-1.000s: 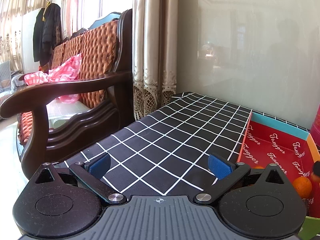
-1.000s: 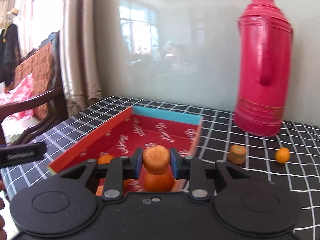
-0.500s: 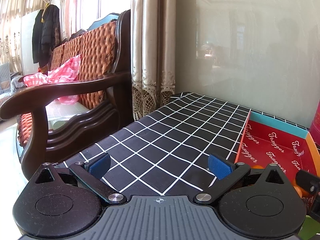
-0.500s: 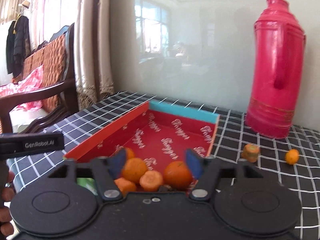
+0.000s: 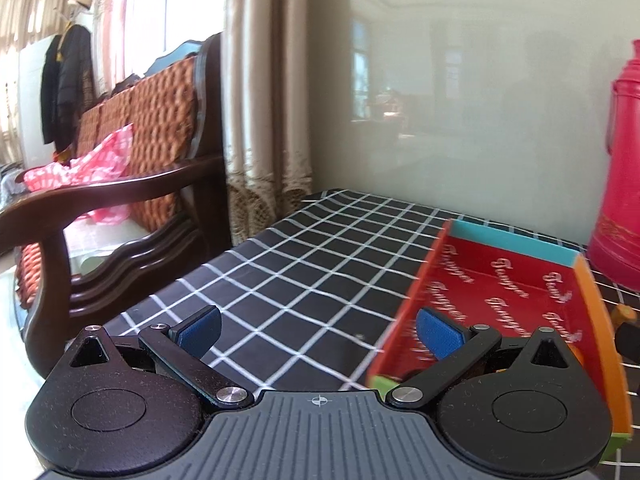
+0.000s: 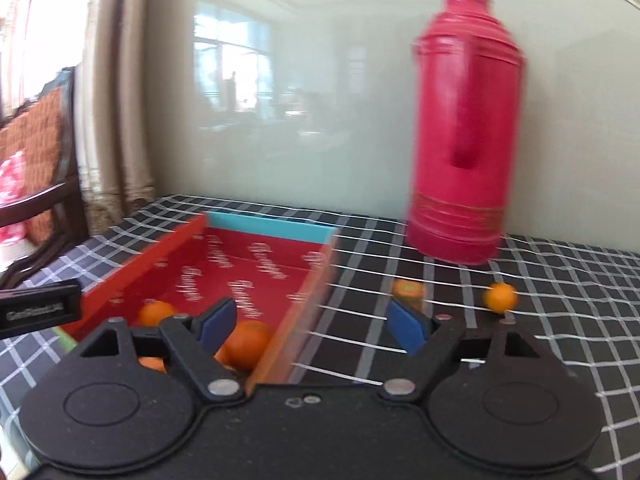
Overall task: Organize fruits
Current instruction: 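Reach the left gripper to the brown round fruit and close on it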
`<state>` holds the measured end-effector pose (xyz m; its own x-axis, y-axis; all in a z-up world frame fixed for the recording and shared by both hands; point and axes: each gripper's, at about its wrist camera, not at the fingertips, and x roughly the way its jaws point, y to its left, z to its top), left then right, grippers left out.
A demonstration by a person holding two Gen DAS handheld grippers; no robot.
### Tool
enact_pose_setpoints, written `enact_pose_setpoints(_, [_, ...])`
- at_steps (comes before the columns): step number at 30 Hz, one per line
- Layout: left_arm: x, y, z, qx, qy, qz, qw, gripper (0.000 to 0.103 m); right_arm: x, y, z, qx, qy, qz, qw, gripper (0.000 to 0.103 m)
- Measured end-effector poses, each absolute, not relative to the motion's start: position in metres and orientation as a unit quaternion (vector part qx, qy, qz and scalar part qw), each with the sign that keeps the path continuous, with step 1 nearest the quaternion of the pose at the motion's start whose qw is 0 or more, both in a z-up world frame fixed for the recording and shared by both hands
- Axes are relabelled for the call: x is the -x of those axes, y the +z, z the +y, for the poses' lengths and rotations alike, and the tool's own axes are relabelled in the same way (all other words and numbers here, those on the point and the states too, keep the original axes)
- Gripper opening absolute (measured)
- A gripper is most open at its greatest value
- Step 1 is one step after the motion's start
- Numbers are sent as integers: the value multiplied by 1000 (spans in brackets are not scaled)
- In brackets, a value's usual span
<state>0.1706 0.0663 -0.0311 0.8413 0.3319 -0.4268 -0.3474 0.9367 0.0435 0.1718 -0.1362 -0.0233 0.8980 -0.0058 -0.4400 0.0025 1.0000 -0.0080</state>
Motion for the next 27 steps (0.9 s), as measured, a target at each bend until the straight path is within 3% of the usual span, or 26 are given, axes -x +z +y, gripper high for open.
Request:
enact_pose_setpoints(6, [-166, -26, 27, -2, 130, 198, 972, 103, -163, -28, -175, -8, -95, 225, 970, 81])
enact_pose_setpoints(10, [-163, -24, -4, -18, 92, 187, 978, 103, -152, -31, -200, -4, -174, 218, 960, 96])
enact_pose_setpoints(27, [-200, -39, -128, -73, -57, 227, 969, 102, -80, -32, -311, -44, -384, 164, 908, 97])
